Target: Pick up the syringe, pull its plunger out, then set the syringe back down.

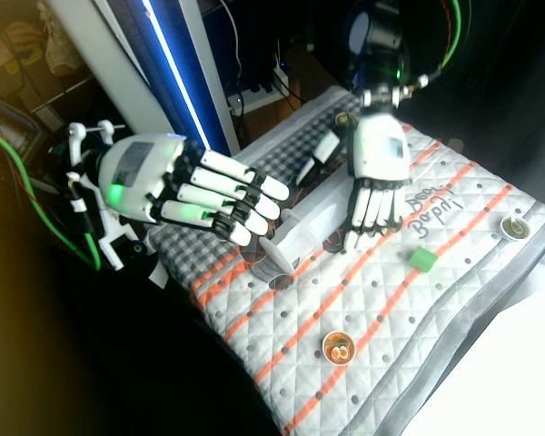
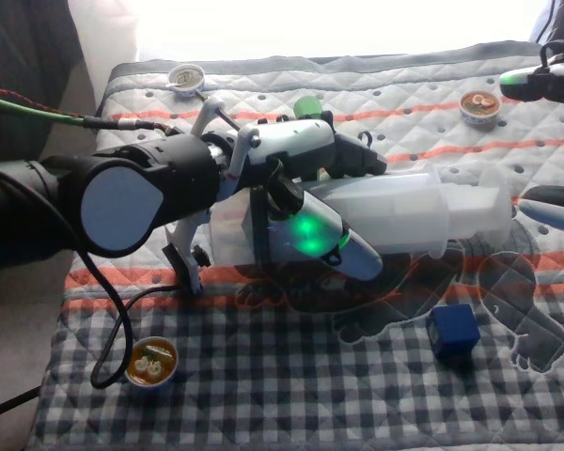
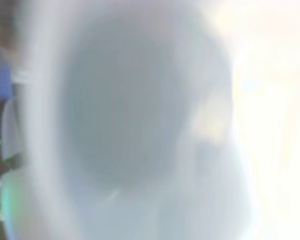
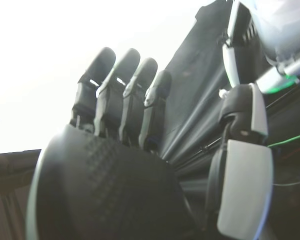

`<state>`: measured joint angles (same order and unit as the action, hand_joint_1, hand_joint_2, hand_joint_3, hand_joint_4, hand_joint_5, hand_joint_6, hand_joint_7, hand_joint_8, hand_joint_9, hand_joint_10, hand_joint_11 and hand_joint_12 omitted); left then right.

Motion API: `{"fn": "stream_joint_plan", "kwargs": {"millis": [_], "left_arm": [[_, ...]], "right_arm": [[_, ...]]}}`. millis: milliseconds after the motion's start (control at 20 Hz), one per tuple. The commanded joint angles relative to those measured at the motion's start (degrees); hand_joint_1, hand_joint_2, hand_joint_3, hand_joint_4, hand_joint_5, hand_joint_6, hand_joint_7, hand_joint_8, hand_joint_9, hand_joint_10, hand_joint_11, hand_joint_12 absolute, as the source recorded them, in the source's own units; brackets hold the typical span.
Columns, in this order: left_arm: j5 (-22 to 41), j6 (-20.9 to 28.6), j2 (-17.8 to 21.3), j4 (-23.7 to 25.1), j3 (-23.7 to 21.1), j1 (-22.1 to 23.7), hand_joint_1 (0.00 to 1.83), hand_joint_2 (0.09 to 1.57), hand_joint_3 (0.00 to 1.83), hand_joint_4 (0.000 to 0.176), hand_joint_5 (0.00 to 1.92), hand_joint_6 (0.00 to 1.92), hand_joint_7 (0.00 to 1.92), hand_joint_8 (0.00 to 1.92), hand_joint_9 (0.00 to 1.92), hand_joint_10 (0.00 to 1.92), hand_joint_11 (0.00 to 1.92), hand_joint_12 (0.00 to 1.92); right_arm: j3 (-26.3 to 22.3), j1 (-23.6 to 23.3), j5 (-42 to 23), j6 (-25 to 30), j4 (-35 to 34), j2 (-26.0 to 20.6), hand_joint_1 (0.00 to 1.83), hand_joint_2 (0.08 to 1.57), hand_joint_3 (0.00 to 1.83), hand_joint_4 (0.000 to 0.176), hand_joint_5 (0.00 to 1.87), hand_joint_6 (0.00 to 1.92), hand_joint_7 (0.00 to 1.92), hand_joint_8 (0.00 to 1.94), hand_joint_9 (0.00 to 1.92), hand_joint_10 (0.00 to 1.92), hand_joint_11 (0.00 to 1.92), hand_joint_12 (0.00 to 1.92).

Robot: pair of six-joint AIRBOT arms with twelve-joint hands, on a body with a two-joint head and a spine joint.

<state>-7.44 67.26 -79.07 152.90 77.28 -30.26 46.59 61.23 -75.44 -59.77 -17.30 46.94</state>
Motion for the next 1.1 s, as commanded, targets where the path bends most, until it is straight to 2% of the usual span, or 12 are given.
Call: {"fn": "stream_joint_plan", "kwargs": {"millis": [0,100,150,200,250,300,450,550,750,800,850,1050], "left_arm": [[-0.13,0.02,-0.53,-0.53,0.54,-0.99,0.96,0.85,0.01,0.000,0.49,0.02,0.52,0.06,0.07,1.11,0.00,1.74],[0.15,0.03,-0.76,-0.98,1.07,-1.64,1.04,1.04,0.02,0.000,0.77,0.08,0.62,0.11,0.09,1.17,0.00,1.73],[0.15,0.03,-0.83,-1.19,1.33,-1.82,1.11,1.12,0.01,0.000,0.89,0.86,0.63,0.39,0.12,1.28,0.00,1.80],[0.15,0.03,-0.91,-1.62,1.90,-2.01,1.13,1.16,0.00,0.000,0.88,1.07,0.50,0.77,0.09,1.42,0.00,1.87],[0.18,0.03,-0.99,-2.41,2.56,-2.15,1.18,1.22,0.00,0.000,0.92,1.07,0.54,1.40,0.14,1.57,0.07,1.91],[0.16,0.03,-1.01,-3.58,3.25,-2.36,1.20,1.20,0.00,0.000,0.99,0.97,0.61,1.46,0.26,1.59,0.18,1.92],[-0.87,0.03,-0.57,-5.88,3.67,-2.94,1.23,1.16,0.00,0.000,1.10,0.75,0.68,1.44,0.39,1.61,0.33,1.92],[-2.85,0.03,0.53,-6.62,2.62,-2.88,1.21,1.21,0.00,0.000,0.99,1.00,0.60,1.45,0.39,1.46,0.23,1.82],[-10.29,-0.01,5.47,-6.83,-2.77,-1.40,1.22,1.18,0.00,0.000,0.97,1.12,0.74,1.23,0.65,0.85,0.32,1.43],[-11.91,-0.02,6.80,-6.49,-4.18,-1.20,1.33,1.17,0.00,0.000,0.93,1.07,0.81,1.18,0.73,1.32,0.47,1.47],[-14.44,-0.03,8.96,-5.39,-6.73,-1.02,1.35,1.18,0.00,0.000,0.88,1.02,0.81,1.24,0.74,1.47,0.51,1.58],[-18.79,-0.01,13.29,-1.22,-12.45,-1.02,1.37,1.16,0.00,0.000,0.80,1.14,0.89,1.12,0.87,1.36,0.72,1.53]], "right_arm": [[0.29,-0.85,-7.01,0.46,1.04,-0.04,0.98,1.01,0.00,0.000,0.66,0.16,0.47,0.71,0.32,1.11,0.25,1.52],[0.30,-0.88,-7.04,0.48,1.09,-0.04,0.93,1.03,0.01,0.000,0.68,0.15,0.47,0.72,0.34,1.09,0.26,1.48],[0.29,-0.88,-7.06,0.48,1.09,-0.04,0.94,1.04,0.01,0.000,0.69,0.16,0.47,0.74,0.35,1.09,0.27,1.46],[0.29,-0.88,-7.09,0.48,1.09,-0.04,0.94,1.05,0.01,0.000,0.69,0.16,0.48,0.75,0.37,1.08,0.29,1.44],[0.29,-0.88,-7.14,0.48,1.09,-0.04,0.93,1.05,0.00,0.000,0.71,0.16,0.50,0.74,0.40,1.07,0.33,1.42],[0.29,-0.87,-7.30,0.48,1.09,-0.04,0.93,1.06,0.00,0.000,0.72,0.16,0.51,0.73,0.43,1.07,0.39,1.41],[0.33,-0.83,-7.50,0.48,1.07,-0.04,0.97,1.08,0.01,0.000,0.74,0.16,0.54,0.74,0.47,1.09,0.46,1.39],[0.33,-0.83,-7.50,0.49,1.05,-0.04,0.97,1.08,0.00,0.000,0.72,0.13,0.51,0.70,0.41,1.03,0.32,1.38],[0.49,-1.02,-7.50,0.49,1.00,0.31,0.92,0.95,0.00,0.001,0.34,0.01,0.27,0.03,0.20,0.16,0.00,0.82],[0.57,-1.21,-7.51,0.50,1.00,0.47,0.93,0.89,0.00,0.015,0.27,0.00,0.20,0.01,0.16,0.06,0.00,0.69],[0.80,-1.82,-7.53,0.63,1.00,0.90,0.90,0.87,0.00,0.013,0.24,0.00,0.18,0.00,0.15,0.03,0.00,0.70],[3.71,-2.40,-7.78,8.09,1.43,3.00,0.81,0.85,0.00,0.000,0.19,0.00,0.14,0.00,0.12,0.01,0.00,0.52]]}}
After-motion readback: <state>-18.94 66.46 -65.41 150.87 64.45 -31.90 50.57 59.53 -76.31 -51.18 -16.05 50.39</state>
